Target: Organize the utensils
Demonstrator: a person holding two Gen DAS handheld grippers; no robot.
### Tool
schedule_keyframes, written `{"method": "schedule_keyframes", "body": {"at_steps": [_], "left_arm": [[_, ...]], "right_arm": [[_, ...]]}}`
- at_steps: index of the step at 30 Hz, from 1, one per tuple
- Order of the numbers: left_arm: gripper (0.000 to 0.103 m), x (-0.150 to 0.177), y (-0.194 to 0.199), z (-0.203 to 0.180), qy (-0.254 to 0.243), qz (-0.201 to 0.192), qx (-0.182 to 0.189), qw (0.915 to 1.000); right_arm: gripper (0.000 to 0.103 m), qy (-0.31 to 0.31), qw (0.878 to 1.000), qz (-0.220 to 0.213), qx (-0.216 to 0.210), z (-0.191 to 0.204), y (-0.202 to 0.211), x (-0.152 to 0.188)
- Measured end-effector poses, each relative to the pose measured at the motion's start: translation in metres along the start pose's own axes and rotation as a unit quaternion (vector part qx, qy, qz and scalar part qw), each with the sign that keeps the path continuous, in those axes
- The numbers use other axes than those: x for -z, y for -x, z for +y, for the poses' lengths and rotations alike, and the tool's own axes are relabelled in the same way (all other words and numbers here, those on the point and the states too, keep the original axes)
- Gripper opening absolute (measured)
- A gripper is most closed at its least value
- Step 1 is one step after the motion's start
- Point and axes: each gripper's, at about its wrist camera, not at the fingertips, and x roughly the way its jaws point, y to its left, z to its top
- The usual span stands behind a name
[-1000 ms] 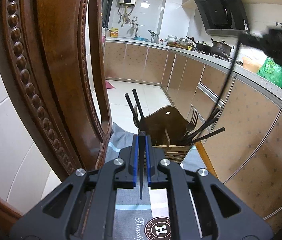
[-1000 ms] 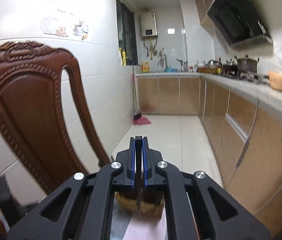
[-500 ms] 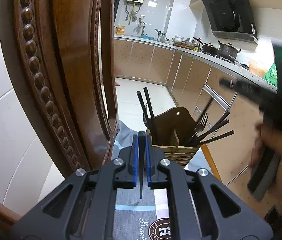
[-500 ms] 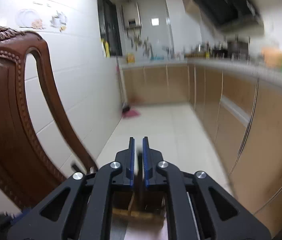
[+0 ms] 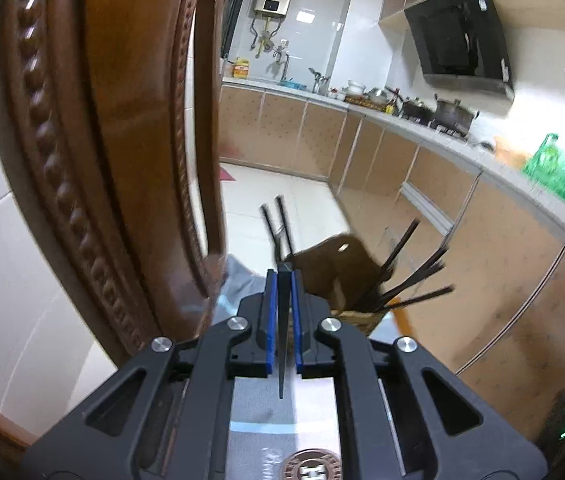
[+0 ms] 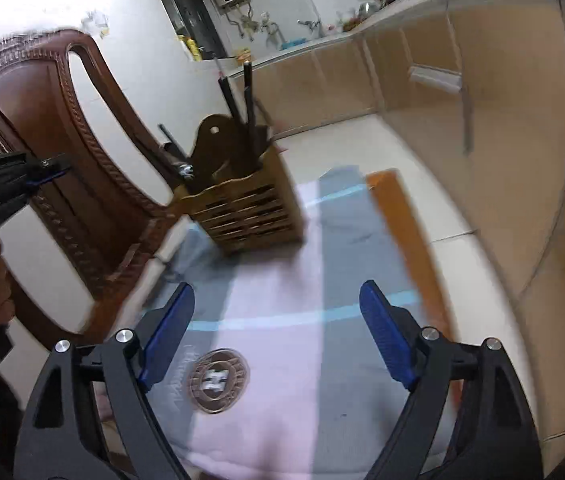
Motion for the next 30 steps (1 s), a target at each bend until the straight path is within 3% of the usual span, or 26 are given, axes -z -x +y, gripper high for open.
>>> {"method": "schedule_keyframes", "body": {"at_steps": [3,9,14,18,22,24,26,30], "left_arm": [[0.006,-0.024,0.009,-0.008,0.009,-0.012,0.008,0.9999],[0.006,-0.087,0.017,-0.033,-0.008,-0.052,-0.007,0.9986],[0.007,-0.123,0.0,-0.047,-0.004,-0.057,-0.007,0.9983],[0.007,-0.127,-0.029,-0.05,0.005,-0.037,-0.007,0.9993],[0.007,-0.103,-0.073,-0.044,0.006,0.003,-0.016,0.9999],[0.017,-0.08,-0.097,-0.038,0.009,0.033,-0.014,0.9993],[0.069,-0.048,-0.116,-0.028,0.008,0.069,-0.013,0.9975],[0.083,0.015,-0.108,-0.02,-0.021,0.094,-0.022,0.9951]], "right_arm": [[0.083,0.04,0.999,-0.003,0.03,0.0,-0.008,-0.003],[0.083,0.006,1.0,0.002,0.016,-0.022,-0.007,-0.01],[0.083,-0.002,1.0,0.001,0.012,-0.033,-0.003,-0.012],[0.083,-0.008,1.0,0.0,0.009,-0.037,-0.003,-0.017],[0.083,-0.009,1.0,-0.005,0.006,-0.038,-0.002,-0.02],[0.083,-0.004,1.0,-0.005,0.005,-0.036,-0.002,-0.02],[0.083,0.001,1.0,-0.001,0.001,-0.033,-0.004,-0.02],[0.083,0.012,1.0,0.008,-0.006,-0.026,-0.007,-0.018]]}}
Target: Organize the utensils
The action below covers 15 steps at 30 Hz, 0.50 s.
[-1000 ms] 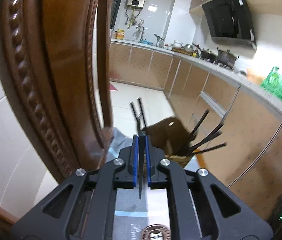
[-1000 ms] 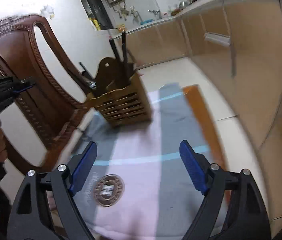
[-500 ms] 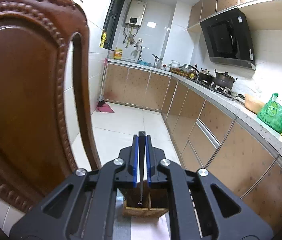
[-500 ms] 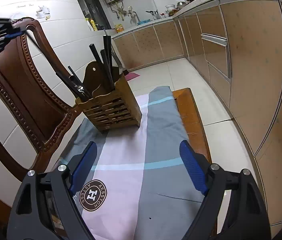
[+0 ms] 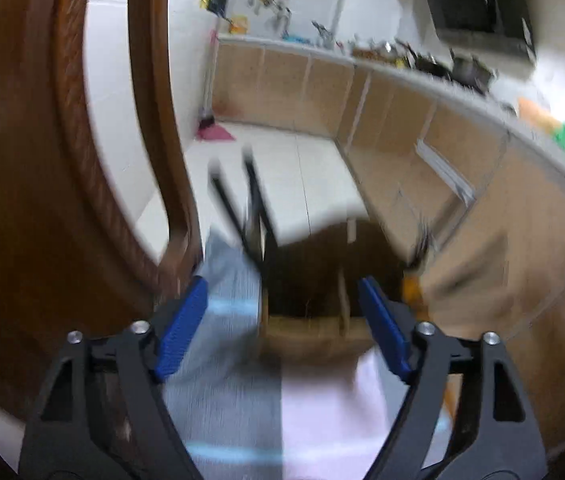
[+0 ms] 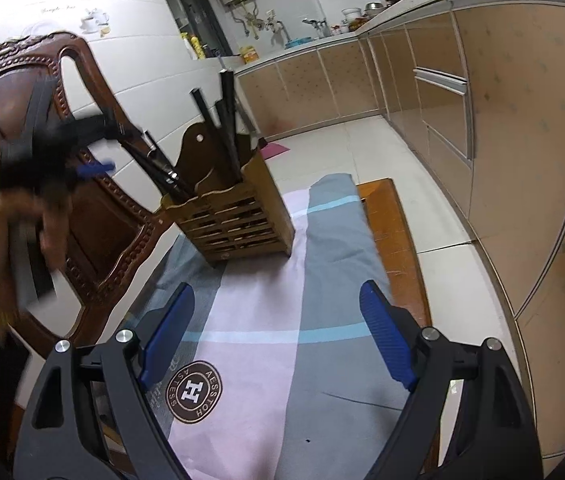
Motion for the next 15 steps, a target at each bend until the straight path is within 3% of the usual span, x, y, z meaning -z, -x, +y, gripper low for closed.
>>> {"method": "schedule_keyframes", "body": {"at_steps": [3,7,9,12,15], "left_arm": [[0.091,0.064,0.018,0.0,-0.023,0.017,-0.013,0.9995],[0.093,0.119,0.044,-0.004,-0.037,0.045,-0.03,0.9978],[0.097,0.132,0.06,-0.006,-0.035,0.029,-0.025,0.9986],[0.098,0.151,0.083,-0.011,-0.052,-0.012,-0.047,0.9975],[0.098,0.152,0.088,-0.017,-0.059,-0.028,-0.052,0.9965]], "right_arm": [[0.083,0.016,1.0,0.007,0.001,0.008,-0.003,0.002],[0.083,0.035,0.999,0.014,0.008,0.016,-0.006,0.007],[0.083,0.047,0.999,0.011,0.019,0.021,-0.005,0.009],[0.089,0.07,0.996,-0.01,0.045,0.03,0.002,0.013],[0.093,0.09,0.993,-0.027,0.066,0.037,0.011,0.018]]}}
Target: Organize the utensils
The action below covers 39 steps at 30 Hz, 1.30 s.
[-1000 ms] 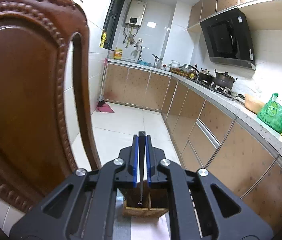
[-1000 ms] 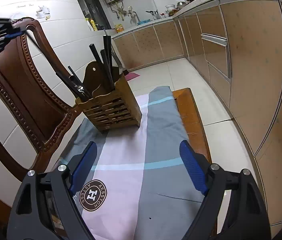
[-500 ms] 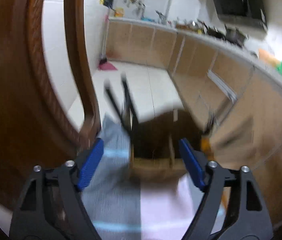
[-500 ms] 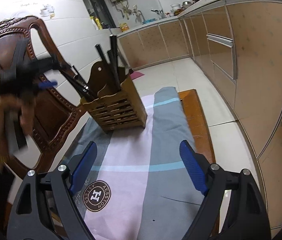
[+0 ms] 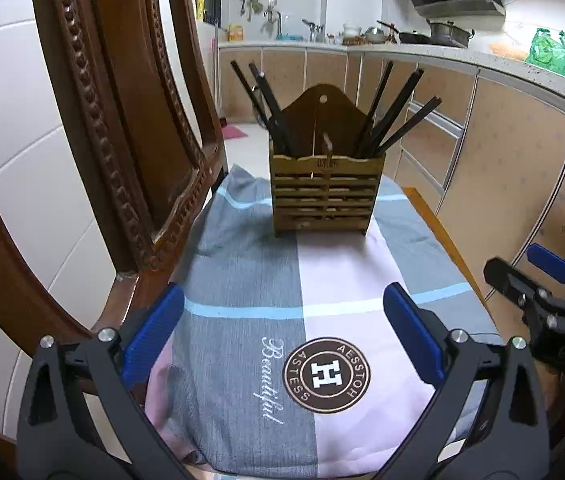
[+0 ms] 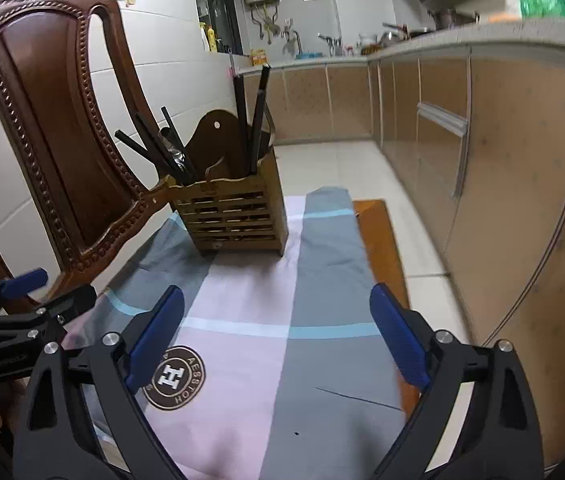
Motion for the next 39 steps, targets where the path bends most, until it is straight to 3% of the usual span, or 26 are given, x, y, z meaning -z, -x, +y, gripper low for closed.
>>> {"method": "schedule_keyframes", "body": {"at_steps": [3,6,11,17,39], "left_arm": [[0.099,-0.006,0.002,-0.006,-0.009,-0.016,-0.02,0.9996],[0.099,-0.012,0.007,-0.007,0.005,-0.019,-0.011,0.9998],[0.099,-0.013,-0.004,-0.009,0.021,0.023,0.014,0.9994],[0.099,-0.012,0.009,-0.014,0.004,-0.012,0.001,0.9999],[0.099,-0.014,0.009,-0.009,0.019,-0.003,0.005,0.9998]], "right_arm": [[0.1,0.017,1.0,-0.013,0.018,0.005,0.009,0.002],[0.1,0.024,0.998,-0.029,0.043,0.005,0.017,0.0],[0.1,0.021,0.997,-0.04,0.06,0.002,0.023,-0.003],[0.1,0.001,0.999,-0.009,0.052,-0.001,0.014,-0.004],[0.1,0.006,0.999,-0.003,0.041,0.004,0.014,-0.002]]}}
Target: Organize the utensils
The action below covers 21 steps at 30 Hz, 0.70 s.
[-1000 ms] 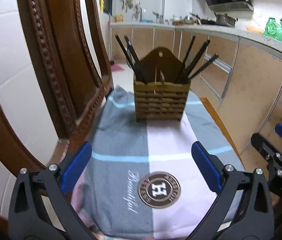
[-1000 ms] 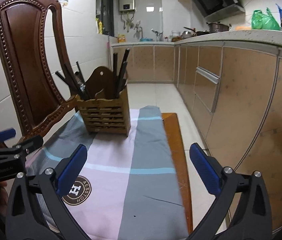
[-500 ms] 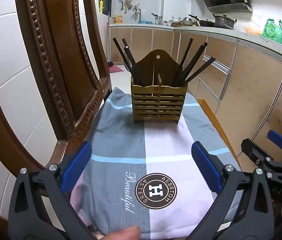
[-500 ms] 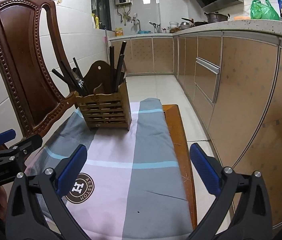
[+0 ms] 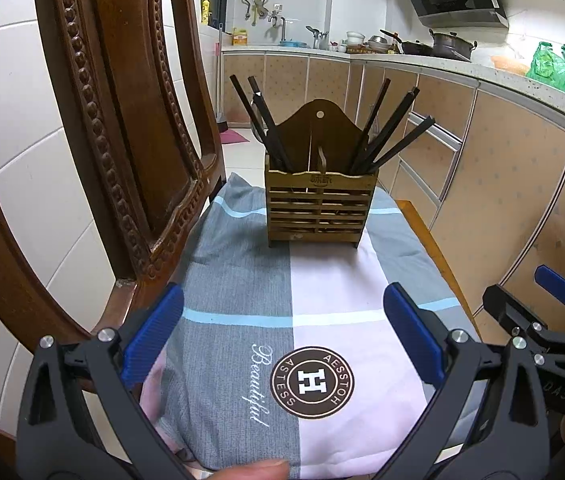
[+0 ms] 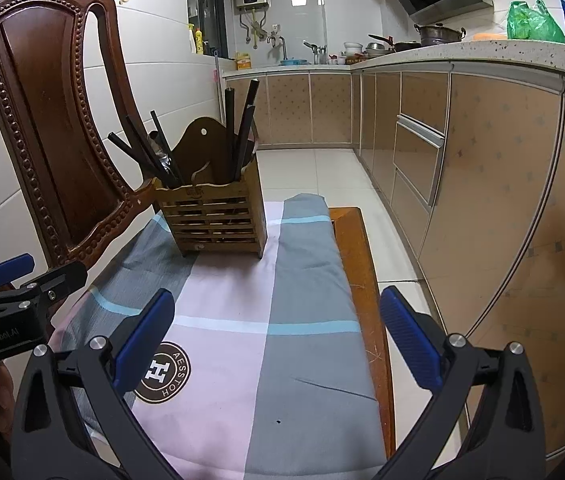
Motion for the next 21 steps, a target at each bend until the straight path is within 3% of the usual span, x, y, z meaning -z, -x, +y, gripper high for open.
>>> {"method": "schedule_keyframes", "body": {"at_steps": [21], "left_arm": [[0.099,0.0,0.0,0.0013,0.0,0.0,0.001,1.0]], "right_arm": [[0.1,0.002,1.0,0.001,-0.001,0.0027,-0.0012,-0.0003]]}}
